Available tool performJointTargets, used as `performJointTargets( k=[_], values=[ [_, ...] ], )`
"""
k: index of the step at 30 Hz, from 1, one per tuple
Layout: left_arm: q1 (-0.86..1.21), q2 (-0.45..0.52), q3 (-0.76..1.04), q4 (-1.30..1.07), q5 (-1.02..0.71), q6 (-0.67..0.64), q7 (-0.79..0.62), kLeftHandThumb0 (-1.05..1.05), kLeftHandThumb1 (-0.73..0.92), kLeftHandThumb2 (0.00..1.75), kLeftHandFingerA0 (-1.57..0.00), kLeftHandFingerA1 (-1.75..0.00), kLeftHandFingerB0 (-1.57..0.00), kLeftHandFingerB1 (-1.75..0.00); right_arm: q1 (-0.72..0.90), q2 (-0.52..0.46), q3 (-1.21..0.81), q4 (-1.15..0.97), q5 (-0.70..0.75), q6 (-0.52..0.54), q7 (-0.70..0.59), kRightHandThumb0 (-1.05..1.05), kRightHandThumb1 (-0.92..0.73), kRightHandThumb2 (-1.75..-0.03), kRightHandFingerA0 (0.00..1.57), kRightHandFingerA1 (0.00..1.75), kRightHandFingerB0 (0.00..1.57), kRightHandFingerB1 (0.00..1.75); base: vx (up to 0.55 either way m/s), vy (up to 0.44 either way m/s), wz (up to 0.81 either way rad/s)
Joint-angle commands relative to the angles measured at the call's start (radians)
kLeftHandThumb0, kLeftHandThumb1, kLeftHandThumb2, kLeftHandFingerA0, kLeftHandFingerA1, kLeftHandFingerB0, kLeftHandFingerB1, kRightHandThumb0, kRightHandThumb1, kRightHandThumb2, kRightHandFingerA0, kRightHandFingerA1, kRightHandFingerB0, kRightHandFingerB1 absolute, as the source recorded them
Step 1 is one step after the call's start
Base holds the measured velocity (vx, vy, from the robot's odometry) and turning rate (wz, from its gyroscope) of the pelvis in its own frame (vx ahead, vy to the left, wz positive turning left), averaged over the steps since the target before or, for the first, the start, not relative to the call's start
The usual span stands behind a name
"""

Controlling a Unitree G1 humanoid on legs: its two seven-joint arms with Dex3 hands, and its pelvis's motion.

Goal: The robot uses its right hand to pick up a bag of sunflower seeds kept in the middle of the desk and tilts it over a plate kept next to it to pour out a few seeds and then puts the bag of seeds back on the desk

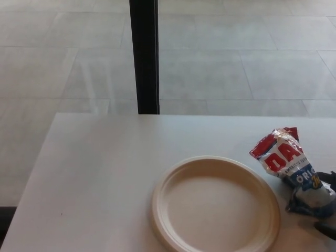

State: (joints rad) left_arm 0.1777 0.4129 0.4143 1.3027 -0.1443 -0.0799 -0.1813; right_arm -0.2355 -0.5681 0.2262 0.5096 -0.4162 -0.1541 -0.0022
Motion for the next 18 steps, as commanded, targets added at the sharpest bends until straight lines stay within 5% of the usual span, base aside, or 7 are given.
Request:
performJointTargets(
  k=[1, 18],
  values=[
    [0.006, 0.009, -0.004, 0.000, 0.000, -0.015, 0.004, -0.68, 0.68, 0.61, -0.48, -0.61, -0.38, -0.38, 0.008, 0.011, 0.021, 0.028, -0.053, -0.012, -0.031, -0.91, -0.55, -0.95, 0.00, 0.14, 0.10, 0.29, 0.00, 0.000, 0.00],
    [0.009, 0.019, -0.038, -0.010, 0.006, -0.022, 0.003, -0.72, 0.70, 0.61, -0.48, -0.63, -0.39, -0.40, -0.078, 0.029, 0.029, 0.003, -0.070, 0.002, 0.005, -0.85, -0.53, -0.93, 0.03, 0.20, 0.10, 0.33, 0.00, 0.000, 0.00]
  ],
)
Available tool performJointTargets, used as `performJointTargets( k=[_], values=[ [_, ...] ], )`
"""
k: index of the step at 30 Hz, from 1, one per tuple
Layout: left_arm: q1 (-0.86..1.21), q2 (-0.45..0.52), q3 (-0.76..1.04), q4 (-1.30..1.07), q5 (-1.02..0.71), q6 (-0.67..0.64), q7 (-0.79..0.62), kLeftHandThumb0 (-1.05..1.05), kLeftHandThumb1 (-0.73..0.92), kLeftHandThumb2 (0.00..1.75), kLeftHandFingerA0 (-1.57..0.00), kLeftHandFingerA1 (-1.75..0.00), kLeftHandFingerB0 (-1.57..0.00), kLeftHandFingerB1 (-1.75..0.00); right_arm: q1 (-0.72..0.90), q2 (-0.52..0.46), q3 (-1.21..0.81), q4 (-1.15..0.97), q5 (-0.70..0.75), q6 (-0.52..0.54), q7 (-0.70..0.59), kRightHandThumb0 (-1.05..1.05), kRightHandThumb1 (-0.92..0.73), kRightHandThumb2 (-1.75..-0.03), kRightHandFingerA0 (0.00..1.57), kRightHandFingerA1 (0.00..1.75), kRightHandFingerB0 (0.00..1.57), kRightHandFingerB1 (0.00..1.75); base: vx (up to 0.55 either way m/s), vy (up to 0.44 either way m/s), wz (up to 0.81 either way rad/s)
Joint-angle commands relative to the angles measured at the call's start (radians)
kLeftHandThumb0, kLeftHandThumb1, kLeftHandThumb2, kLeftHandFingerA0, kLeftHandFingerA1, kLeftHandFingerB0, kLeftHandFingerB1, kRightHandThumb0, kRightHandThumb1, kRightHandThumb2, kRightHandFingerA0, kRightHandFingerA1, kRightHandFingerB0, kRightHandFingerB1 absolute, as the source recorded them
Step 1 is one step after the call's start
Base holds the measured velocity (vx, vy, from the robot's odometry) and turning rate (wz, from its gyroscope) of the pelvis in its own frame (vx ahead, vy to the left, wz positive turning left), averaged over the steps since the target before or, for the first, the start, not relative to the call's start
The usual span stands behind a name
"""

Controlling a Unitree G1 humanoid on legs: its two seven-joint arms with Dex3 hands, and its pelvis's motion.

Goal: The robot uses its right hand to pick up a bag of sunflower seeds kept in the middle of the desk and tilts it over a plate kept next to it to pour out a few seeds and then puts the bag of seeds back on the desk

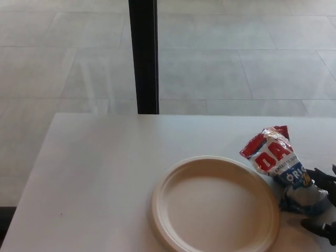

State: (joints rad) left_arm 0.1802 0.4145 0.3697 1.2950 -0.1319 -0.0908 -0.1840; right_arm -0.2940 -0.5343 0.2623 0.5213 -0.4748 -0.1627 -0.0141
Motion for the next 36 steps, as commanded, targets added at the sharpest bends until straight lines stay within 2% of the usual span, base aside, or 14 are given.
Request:
performJointTargets(
  k=[1, 6, 7, 8, 9, 10, 19, 20, 22, 25, 30, 31, 32, 36],
  values=[
    [0.004, 0.017, 0.008, -0.002, -0.008, -0.008, 0.006, -0.71, 0.70, 0.62, -0.46, -0.62, -0.36, -0.39, -0.022, -0.005, -0.008, -0.013, -0.010, 0.012, 0.022, -0.81, -0.65, -0.60, 0.00, 0.33, 0.08, 0.31, 0.00, 0.000, 0.00],
    [0.003, 0.012, 0.028, 0.004, -0.020, -0.013, 0.000, -0.74, 0.56, 0.96, -0.47, -0.68, -0.33, -0.52, -0.029, -0.006, -0.001, -0.011, -0.025, 0.015, 0.023, -0.82, -0.65, -0.61, 0.05, 0.39, 0.10, 0.29, 0.00, 0.000, 0.00],
    [0.004, 0.014, 0.017, 0.003, -0.006, -0.016, 0.007, -0.74, 0.58, 0.97, -0.48, -0.67, -0.33, -0.52, -0.030, -0.001, -0.002, -0.011, -0.020, 0.021, 0.030, -0.79, -0.50, -0.93, 0.08, 0.53, 0.00, 0.38, 0.00, 0.000, 0.00],
    [0.003, 0.015, 0.015, 0.002, -0.004, -0.014, 0.008, -0.71, 0.70, 0.61, -0.48, -0.61, -0.37, -0.39, -0.032, 0.002, -0.001, -0.008, -0.019, 0.025, 0.034, -0.82, -0.66, -0.61, 0.12, 0.45, 0.09, 0.29, 0.00, 0.000, 0.00],
    [0.003, 0.015, 0.019, 0.001, -0.010, -0.011, 0.003, -0.73, 0.56, 0.96, -0.44, -0.65, -0.31, -0.51, -0.036, 0.004, 0.005, 0.000, -0.025, 0.028, 0.035, -0.41, -0.29, -0.94, 0.00, 0.52, 0.00, 0.51, 0.00, 0.000, 0.00],
    [0.004, 0.017, 0.013, 0.001, -0.004, -0.013, 0.002, -0.72, 0.72, 0.62, -0.46, -0.58, -0.36, -0.38, -0.040, 0.008, 0.012, 0.010, -0.031, 0.031, 0.037, -0.83, -0.66, -0.61, 0.17, 0.49, 0.06, 0.29, 0.00, 0.000, 0.00],
    [0.005, 0.013, 0.021, 0.003, -0.014, -0.018, -0.013, -0.73, 0.70, 0.61, -0.45, -0.62, -0.35, -0.39, -0.073, 0.038, 0.039, 0.033, -0.045, 0.125, 0.099, -0.82, -0.51, -0.91, 0.23, 0.55, 0.07, 0.27, 0.00, 0.000, 0.00],
    [0.007, 0.015, 0.005, 0.003, 0.004, -0.026, -0.005, -0.73, 0.55, 0.96, -0.42, -0.65, -0.28, -0.51, -0.087, 0.048, 0.043, 0.037, -0.046, 0.152, 0.114, -0.90, -0.54, -0.90, 0.33, 0.73, 0.08, 0.25, 0.00, 0.000, 0.00],
    [0.006, 0.017, 0.002, 0.002, 0.004, -0.018, -0.002, -0.74, 0.72, 0.61, -0.47, -0.61, -0.35, -0.39, -0.102, 0.055, 0.050, 0.048, -0.047, 0.162, 0.126, -0.83, -0.52, -0.89, 0.47, 0.89, 0.06, 0.30, 0.00, 0.000, 0.00],
    [0.003, 0.016, 0.005, 0.001, -0.003, -0.008, -0.001, -0.75, 0.72, 0.62, -0.45, -0.59, -0.33, -0.38, -0.114, 0.069, 0.053, 0.055, -0.053, 0.171, 0.112, -0.75, -0.63, -0.60, 0.61, 0.65, 0.15, 0.31, 0.00, 0.000, 0.00],
    [0.007, 0.015, -0.002, 0.007, 0.004, -0.017, 0.002, -0.77, 0.72, 0.62, -0.45, -0.58, -0.34, -0.38, -0.130, 0.099, 0.052, 0.064, -0.056, 0.176, 0.084, -0.71, -0.52, -0.87, 0.83, 0.90, 0.11, 0.44, 0.00, 0.000, 0.00],
    [0.010, 0.013, 0.001, 0.008, -0.001, -0.015, 0.003, -0.80, 0.59, 0.98, -0.46, -0.66, -0.28, -0.49, -0.126, 0.102, 0.054, 0.062, -0.060, 0.177, 0.080, -0.68, -0.54, -0.88, 0.83, 0.90, 0.13, 0.45, 0.00, 0.000, 0.00],
    [0.008, 0.011, 0.009, 0.010, -0.009, -0.008, 0.005, -0.77, 0.72, 0.62, -0.46, -0.58, -0.35, -0.38, -0.125, 0.109, 0.050, 0.053, -0.058, 0.180, 0.074, -0.54, -0.79, -0.63, 0.99, 0.86, 0.24, 0.34, 0.00, 0.000, 0.00],
    [0.003, 0.006, 0.021, 0.012, -0.021, 0.000, 0.004, -0.77, 0.73, 0.62, -0.44, -0.59, -0.33, -0.38, -0.120, 0.123, 0.034, 0.036, -0.046, 0.189, 0.071, -0.46, -0.84, -0.66, 1.08, 0.94, 0.29, 0.33, 0.00, 0.000, 0.00]
  ],
)
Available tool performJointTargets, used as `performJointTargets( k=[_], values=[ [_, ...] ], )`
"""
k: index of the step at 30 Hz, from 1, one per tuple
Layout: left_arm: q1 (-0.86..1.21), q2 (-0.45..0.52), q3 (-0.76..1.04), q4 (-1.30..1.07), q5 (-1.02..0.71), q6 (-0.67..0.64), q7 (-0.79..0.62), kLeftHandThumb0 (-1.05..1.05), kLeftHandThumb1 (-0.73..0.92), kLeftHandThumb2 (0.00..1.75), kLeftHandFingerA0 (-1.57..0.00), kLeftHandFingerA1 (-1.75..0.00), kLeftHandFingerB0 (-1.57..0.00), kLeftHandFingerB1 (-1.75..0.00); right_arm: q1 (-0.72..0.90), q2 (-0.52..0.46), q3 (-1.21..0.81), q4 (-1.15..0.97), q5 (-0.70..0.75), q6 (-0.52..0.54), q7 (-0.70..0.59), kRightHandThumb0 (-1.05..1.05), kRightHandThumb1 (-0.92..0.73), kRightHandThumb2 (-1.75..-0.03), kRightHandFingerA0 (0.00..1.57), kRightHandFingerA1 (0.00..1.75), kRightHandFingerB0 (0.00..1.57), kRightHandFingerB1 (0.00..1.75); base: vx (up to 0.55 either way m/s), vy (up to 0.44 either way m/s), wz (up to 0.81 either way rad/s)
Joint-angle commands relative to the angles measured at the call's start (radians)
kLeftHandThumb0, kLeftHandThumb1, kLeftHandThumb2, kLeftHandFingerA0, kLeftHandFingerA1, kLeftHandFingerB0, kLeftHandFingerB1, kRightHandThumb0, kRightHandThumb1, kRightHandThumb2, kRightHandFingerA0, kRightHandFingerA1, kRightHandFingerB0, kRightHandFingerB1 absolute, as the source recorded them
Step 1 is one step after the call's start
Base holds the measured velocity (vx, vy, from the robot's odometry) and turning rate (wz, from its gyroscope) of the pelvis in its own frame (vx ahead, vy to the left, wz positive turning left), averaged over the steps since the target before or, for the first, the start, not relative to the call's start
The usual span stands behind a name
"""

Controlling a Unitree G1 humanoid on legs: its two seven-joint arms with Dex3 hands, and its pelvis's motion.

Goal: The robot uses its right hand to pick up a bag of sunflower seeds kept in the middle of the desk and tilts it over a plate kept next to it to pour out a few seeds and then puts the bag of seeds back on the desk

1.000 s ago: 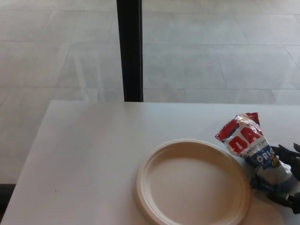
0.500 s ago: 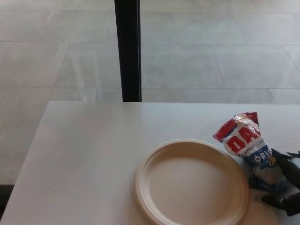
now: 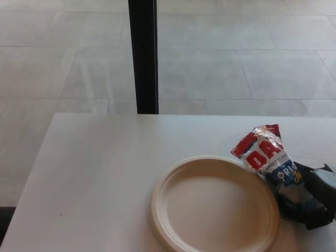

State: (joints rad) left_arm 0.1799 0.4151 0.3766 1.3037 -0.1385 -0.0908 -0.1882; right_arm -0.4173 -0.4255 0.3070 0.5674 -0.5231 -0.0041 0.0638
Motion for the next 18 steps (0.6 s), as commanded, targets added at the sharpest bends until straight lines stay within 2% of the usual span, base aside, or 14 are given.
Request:
performJointTargets(
  k=[1, 2, 3, 4, 5, 6, 7, 9, 11, 12, 13, 16, 17, 18],
  values=[
    [0.007, 0.003, 0.017, 0.004, -0.015, -0.014, -0.001, -0.80, 0.76, 0.63, -0.41, -0.59, -0.31, -0.38, 0.019, 0.017, -0.015, -0.020, -0.009, -0.017, -0.076, -0.29, -0.83, -0.74, 1.12, 1.23, 0.52, 0.46, 0.00, 0.000, 0.00],
    [0.007, 0.003, 0.017, 0.004, -0.014, -0.014, -0.001, -0.80, 0.76, 0.63, -0.41, -0.59, -0.31, -0.38, 0.020, 0.018, -0.015, -0.020, -0.010, -0.017, -0.076, -0.29, -0.83, -0.74, 1.12, 1.23, 0.52, 0.46, 0.00, 0.000, 0.00],
    [0.008, 0.004, 0.009, 0.003, -0.004, -0.016, 0.000, -0.83, 0.80, 0.64, -0.41, -0.58, -0.31, -0.39, 0.028, 0.020, -0.017, -0.025, -0.015, -0.035, -0.107, -0.21, -0.73, -0.90, 0.94, 1.63, 0.77, 0.61, 0.00, 0.000, 0.00],
    [0.008, 0.004, 0.008, 0.002, -0.002, -0.016, 0.003, -0.83, 0.80, 0.64, -0.41, -0.58, -0.31, -0.39, 0.029, 0.021, -0.017, -0.027, -0.019, -0.033, -0.115, -0.21, -0.73, -0.90, 0.94, 1.63, 0.77, 0.61, 0.00, 0.000, 0.00],
    [0.008, -0.001, 0.026, 0.002, -0.022, -0.017, -0.003, -0.84, 0.79, 0.64, -0.42, -0.62, -0.33, -0.40, 0.030, 0.015, -0.013, -0.021, -0.021, -0.043, -0.114, -0.19, -0.68, -0.94, 0.90, 1.71, 0.98, 0.78, 0.00, 0.000, 0.00],
    [0.009, 0.001, 0.013, 0.002, -0.006, -0.025, 0.002, -0.84, 0.82, 0.64, -0.43, -0.61, -0.33, -0.40, 0.032, 0.010, -0.009, -0.021, -0.028, -0.052, -0.120, -0.20, -0.65, -0.98, 0.88, 1.63, 1.00, 0.88, 0.00, 0.000, 0.00],
    [0.006, 0.002, 0.013, 0.001, -0.004, -0.025, 0.003, -0.84, 0.82, 0.64, -0.43, -0.61, -0.33, -0.40, 0.024, 0.012, -0.007, -0.013, -0.028, -0.055, -0.123, -0.20, -0.65, -0.98, 0.88, 1.63, 1.00, 0.88, 0.00, 0.000, 0.00],
    [0.006, 0.002, 0.008, 0.001, 0.001, -0.027, 0.005, -0.88, 0.85, 0.65, -0.42, -0.60, -0.35, -0.41, 0.035, 0.014, -0.018, -0.007, -0.021, -0.083, -0.158, -0.17, -0.57, -1.10, 0.96, 1.48, 0.97, 1.14, 0.00, 0.000, 0.00],
    [0.003, 0.002, 0.006, 0.004, 0.003, -0.024, 0.011, -0.88, 0.85, 0.66, -0.43, -0.60, -0.36, -0.40, 0.042, 0.019, -0.027, -0.007, -0.017, -0.089, -0.182, -0.22, -0.53, -1.16, 1.03, 1.42, 0.99, 1.19, 0.00, 0.000, 0.00],
    [0.004, 0.003, 0.004, 0.004, 0.004, -0.024, 0.010, -0.88, 0.87, 0.66, -0.42, -0.59, -0.35, -0.40, 0.045, 0.022, -0.030, -0.005, -0.016, -0.092, -0.192, -0.22, -0.53, -1.17, 1.02, 1.45, 0.97, 1.27, 0.00, 0.000, 0.00],
    [0.004, 0.003, 0.001, 0.003, 0.007, -0.026, 0.010, -0.89, 0.87, 0.66, -0.43, -0.59, -0.36, -0.40, 0.054, 0.026, -0.036, -0.005, -0.017, -0.097, -0.221, -0.19, -0.54, -1.15, 0.94, 1.61, 0.88, 1.38, 0.00, 0.000, 0.00],
    [0.008, 0.003, 0.000, 0.002, 0.006, -0.033, 0.011, -0.91, 0.86, 0.66, -0.43, -0.61, -0.36, -0.41, 0.072, 0.031, -0.049, 0.004, -0.020, -0.123, -0.272, -0.19, -0.57, -1.10, 0.91, 1.68, 0.83, 1.42, 0.00, 0.000, 0.00],
    [-0.002, 0.002, 0.010, 0.003, -0.007, -0.016, 0.010, -0.90, 0.86, 0.65, -0.43, -0.61, -0.36, -0.41, 0.071, 0.028, -0.051, 0.025, -0.037, -0.142, -0.320, -0.21, -0.55, -0.97, 0.89, 1.75, 0.78, 1.51, 0.00, 0.000, 0.00],
    [-0.002, 0.002, 0.010, 0.003, -0.006, -0.016, 0.010, -0.90, 0.86, 0.65, -0.43, -0.61, -0.36, -0.41, 0.071, 0.028, -0.051, 0.027, -0.037, -0.144, -0.322, -0.21, -0.55, -0.97, 0.89, 1.75, 0.78, 1.51, 0.00, 0.000, 0.00]
  ],
)
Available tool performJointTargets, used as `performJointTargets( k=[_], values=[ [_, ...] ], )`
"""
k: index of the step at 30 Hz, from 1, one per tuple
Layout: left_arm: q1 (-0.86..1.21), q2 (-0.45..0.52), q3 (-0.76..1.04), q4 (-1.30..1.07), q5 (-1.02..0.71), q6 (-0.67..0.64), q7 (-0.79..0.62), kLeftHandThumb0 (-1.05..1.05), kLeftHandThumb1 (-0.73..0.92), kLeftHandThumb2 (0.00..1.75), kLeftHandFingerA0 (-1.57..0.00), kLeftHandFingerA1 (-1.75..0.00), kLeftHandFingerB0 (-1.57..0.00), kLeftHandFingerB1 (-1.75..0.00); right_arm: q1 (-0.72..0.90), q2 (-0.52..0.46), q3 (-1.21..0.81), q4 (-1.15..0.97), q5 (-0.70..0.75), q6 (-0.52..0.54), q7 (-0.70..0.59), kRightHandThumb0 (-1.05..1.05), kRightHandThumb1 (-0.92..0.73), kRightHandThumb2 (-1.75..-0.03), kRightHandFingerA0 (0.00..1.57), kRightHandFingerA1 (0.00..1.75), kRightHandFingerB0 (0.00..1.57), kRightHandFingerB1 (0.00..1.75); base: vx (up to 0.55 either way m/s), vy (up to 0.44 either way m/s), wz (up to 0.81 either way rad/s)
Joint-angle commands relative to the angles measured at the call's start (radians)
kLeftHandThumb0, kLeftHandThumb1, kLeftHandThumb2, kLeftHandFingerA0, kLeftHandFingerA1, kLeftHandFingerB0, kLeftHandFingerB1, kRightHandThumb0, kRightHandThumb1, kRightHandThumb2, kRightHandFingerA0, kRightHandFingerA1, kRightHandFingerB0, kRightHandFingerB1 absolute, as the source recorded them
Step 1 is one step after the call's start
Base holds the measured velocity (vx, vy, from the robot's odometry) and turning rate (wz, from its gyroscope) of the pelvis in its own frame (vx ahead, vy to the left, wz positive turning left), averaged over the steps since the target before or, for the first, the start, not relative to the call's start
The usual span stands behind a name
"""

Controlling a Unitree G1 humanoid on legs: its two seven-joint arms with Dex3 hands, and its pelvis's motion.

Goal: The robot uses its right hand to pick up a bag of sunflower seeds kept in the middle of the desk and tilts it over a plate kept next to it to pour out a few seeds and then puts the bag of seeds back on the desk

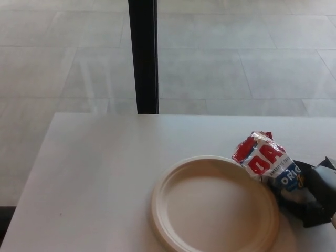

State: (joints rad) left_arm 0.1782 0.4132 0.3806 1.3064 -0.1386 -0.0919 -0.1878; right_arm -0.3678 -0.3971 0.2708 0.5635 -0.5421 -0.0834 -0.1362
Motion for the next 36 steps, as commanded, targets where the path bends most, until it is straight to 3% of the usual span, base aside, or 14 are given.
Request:
performJointTargets(
  k=[1, 4, 6, 7, 10, 18, 23, 26, 31, 32, 33, 34, 35, 36],
  values=[
    [0.003, 0.005, -0.005, -0.002, 0.006, -0.026, 0.010, -0.90, 0.88, 0.66, -0.43, -0.61, -0.35, -0.41, 0.030, -0.003, -0.024, 0.035, -0.008, -0.086, -0.133, -0.22, -0.55, -0.99, 0.86, 1.75, 0.75, 1.59, 0.00, 0.000, 0.00],
    [0.003, 0.005, 0.002, -0.003, -0.005, -0.017, -0.001, -0.89, 0.86, 0.66, -0.42, -0.60, -0.35, -0.41, 0.035, -0.003, -0.041, 0.059, 0.005, -0.120, -0.162, -0.25, -0.57, -0.91, 0.86, 1.75, 0.66, 1.70, 0.00, 0.000, 0.00],
    [0.003, 0.007, -0.003, -0.004, 0.001, -0.019, -0.001, -0.89, 0.87, 0.66, -0.42, -0.60, -0.34, -0.41, 0.037, -0.006, -0.051, 0.074, 0.013, -0.150, -0.177, -0.23, -0.57, -0.99, 0.86, 1.75, 0.68, 1.69, 0.00, 0.000, 0.00],
    [0.002, 0.007, -0.004, -0.004, 0.003, -0.017, 0.004, -0.87, 0.88, 0.66, -0.43, -0.58, -0.35, -0.39, 0.040, -0.011, -0.057, 0.078, 0.012, -0.170, -0.190, -0.27, -0.66, -0.92, 0.85, 1.75, 0.72, 1.58, 0.00, 0.000, 0.00],
    [-0.004, 0.014, -0.009, -0.003, 0.007, -0.012, 0.007, -0.87, 0.88, 0.66, -0.42, -0.57, -0.35, -0.39, 0.042, -0.010, -0.073, 0.067, 0.018, -0.172, -0.185, -0.30, -0.69, -0.92, 0.86, 1.75, 0.72, 1.59, 0.00, 0.000, 0.00],
    [0.004, 0.021, -0.022, -0.007, 0.014, -0.033, 0.008, -0.85, 0.89, 0.67, -0.42, -0.59, -0.34, -0.40, 0.059, -0.036, -0.113, 0.040, 0.043, -0.268, -0.178, -0.19, -0.59, -1.11, 0.87, 1.75, 0.75, 1.61, 0.00, 0.000, 0.00],
    [0.001, 0.024, -0.019, -0.001, 0.011, -0.027, 0.000, -0.85, 0.90, 0.67, -0.39, -0.58, -0.33, -0.39, 0.069, -0.065, -0.119, 0.002, 0.035, -0.292, -0.153, -0.19, -0.60, -1.10, 0.87, 1.75, 0.73, 1.62, 0.00, 0.000, 0.00],
    [-0.005, 0.029, -0.023, -0.002, 0.016, -0.020, 0.011, -0.86, 0.89, 0.67, -0.42, -0.59, -0.35, -0.40, 0.060, -0.111, -0.096, 0.000, -0.008, -0.354, -0.174, -0.14, -0.49, -1.18, 0.88, 1.75, 0.72, 1.62, 0.00, 0.000, 0.00],
    [-0.003, 0.027, -0.014, -0.003, 0.007, -0.028, -0.001, -0.84, 0.89, 0.67, -0.39, -0.60, -0.33, -0.41, 0.034, -0.187, -0.054, 0.008, -0.076, -0.439, -0.208, -0.16, -0.56, -1.09, 0.90, 1.75, 0.68, 1.61, 0.00, 0.000, 0.00],
    [-0.002, 0.027, -0.016, -0.003, 0.010, -0.030, -0.002, -0.90, 0.72, 0.88, -0.36, -0.62, -0.29, -0.47, 0.030, -0.196, -0.047, 0.007, -0.085, -0.440, -0.209, -0.26, -0.55, -1.13, 1.20, 1.40, 0.93, 1.25, 0.00, 0.000, 0.00],
    [-0.002, 0.028, -0.019, -0.004, 0.013, -0.032, -0.003, -0.90, 0.72, 0.88, -0.36, -0.62, -0.29, -0.47, 0.025, -0.209, -0.038, 0.004, -0.100, -0.440, -0.208, -0.26, -0.55, -1.13, 1.20, 1.40, 0.93, 1.25, 0.00, 0.000, 0.00],
    [-0.002, 0.028, -0.024, -0.004, 0.019, -0.032, 0.009, -0.84, 0.90, 0.67, -0.40, -0.59, -0.34, -0.40, 0.010, -0.239, -0.017, 0.004, -0.142, -0.459, -0.232, -0.26, -0.54, -1.13, 1.21, 1.40, 0.93, 1.24, 0.00, 0.000, 0.00],
    [-0.002, 0.028, -0.025, -0.004, 0.018, -0.032, 0.009, -0.84, 0.90, 0.67, -0.40, -0.59, -0.34, -0.40, 0.008, -0.241, -0.012, 0.007, -0.141, -0.461, -0.237, -0.26, -0.54, -1.13, 1.21, 1.40, 0.93, 1.24, 0.00, 0.000, 0.00],
    [-0.003, 0.027, -0.013, -0.003, 0.005, -0.024, -0.005, -0.84, 0.89, 0.67, -0.38, -0.59, -0.32, -0.40, 0.000, -0.252, -0.004, 0.009, -0.153, -0.470, -0.246, -0.19, -0.57, -1.09, 0.92, 1.75, 0.75, 1.54, 0.00, 0.000, 0.00]
  ],
)
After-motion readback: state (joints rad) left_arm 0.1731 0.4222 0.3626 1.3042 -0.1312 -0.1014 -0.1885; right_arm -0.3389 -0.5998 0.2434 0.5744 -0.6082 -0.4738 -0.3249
